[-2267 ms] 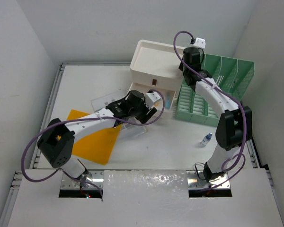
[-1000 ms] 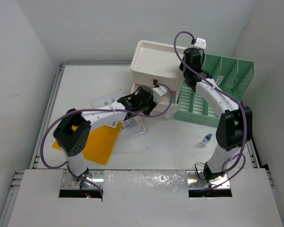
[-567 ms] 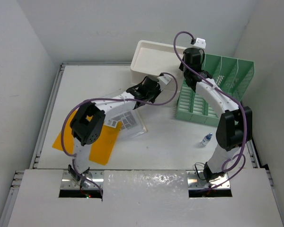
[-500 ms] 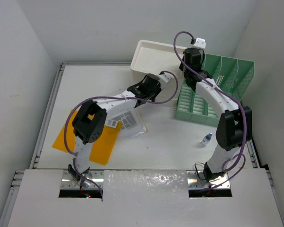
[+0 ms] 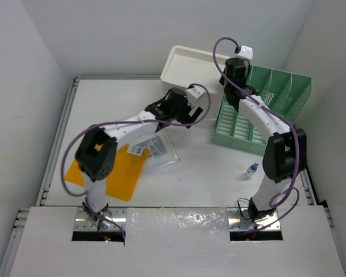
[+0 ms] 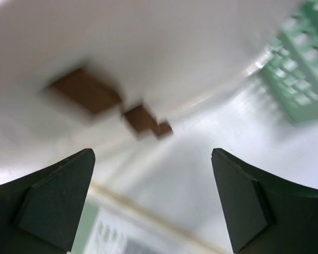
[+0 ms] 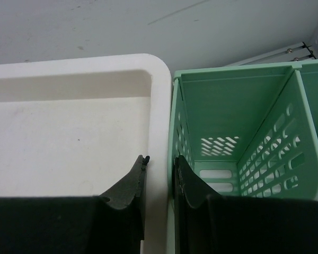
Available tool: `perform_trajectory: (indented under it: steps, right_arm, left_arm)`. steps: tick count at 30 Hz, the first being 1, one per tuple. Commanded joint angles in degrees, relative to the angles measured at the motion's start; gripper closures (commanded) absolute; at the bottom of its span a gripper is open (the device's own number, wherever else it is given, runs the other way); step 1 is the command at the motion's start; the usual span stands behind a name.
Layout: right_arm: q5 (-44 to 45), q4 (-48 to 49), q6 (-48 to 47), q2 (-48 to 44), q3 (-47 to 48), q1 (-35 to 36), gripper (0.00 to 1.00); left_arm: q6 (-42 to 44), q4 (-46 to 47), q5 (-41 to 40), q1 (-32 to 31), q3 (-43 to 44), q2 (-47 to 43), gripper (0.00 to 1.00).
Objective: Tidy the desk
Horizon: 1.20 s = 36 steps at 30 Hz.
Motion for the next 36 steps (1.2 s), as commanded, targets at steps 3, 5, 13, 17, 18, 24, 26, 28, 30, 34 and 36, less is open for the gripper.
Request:
perform_trajectory:
  steps: [3, 5, 13, 17, 18, 24, 26, 28, 30, 34, 36]
  right_arm:
    - [-4.5, -9.0, 1.6, 1.4, -0.4, 2.3, 1.0]
    - [-4.1, -9.5, 2.0, 2.0, 0.4, 2.3, 1.0]
    - [-3.0, -8.9, 4.3, 2.1, 0.2, 2.3, 1.0]
    - [-3.0, -7.9, 4.2, 1.8, -0.7, 2.2, 1.0]
    - [-3.1, -7.4, 4.2, 1.7, -1.1, 2.3, 1.0]
    - [-3.4, -5.1, 4.7, 1.5, -2.7, 2.3, 1.0]
    - [-3.5, -4.6, 4.8, 1.5, -3.3, 2.3, 1.0]
    - [-3.6, -3.8, 4.7, 1.3, -3.7, 2.4, 1.0]
    - [-3.6, -3.1, 4.5, 1.2, -4.3, 2.4, 1.0]
    - [-4.2, -3.4, 3.7, 1.4, -4.1, 2.5, 1.0]
    - [-3.9, -3.5, 3.4, 1.3, -4.3, 2.5, 1.0]
  left_arm:
    - [-3.5, 3.6, 13.0, 0.1, -12.5, -14.4, 0.06]
    - [-3.5, 5.8, 11.3, 0.1, -14.2, -12.0, 0.19]
    - [-5.0, 14.6, 3.6, 0.0, -10.9, 1.5, 0.39]
    - [-6.0, 20.8, -3.1, -0.1, -11.1, 3.6, 0.37]
    - [-6.0, 22.4, -4.8, -0.1, -11.1, 3.9, 0.36]
    - [-7.3, 27.0, -7.7, -0.3, -9.3, 7.9, 0.36]
    - [-8.0, 27.4, -7.1, -0.3, -7.8, 10.1, 0.36]
    - [-8.5, 27.3, -7.1, -0.3, -5.5, 12.8, 0.37]
    - [-8.7, 26.0, -8.4, -0.2, -3.7, 14.4, 0.37]
    - [-7.9, 28.5, -9.8, -0.3, -2.7, 15.4, 0.46]
    - [-7.9, 29.2, -10.6, -0.3, -2.5, 15.1, 0.46]
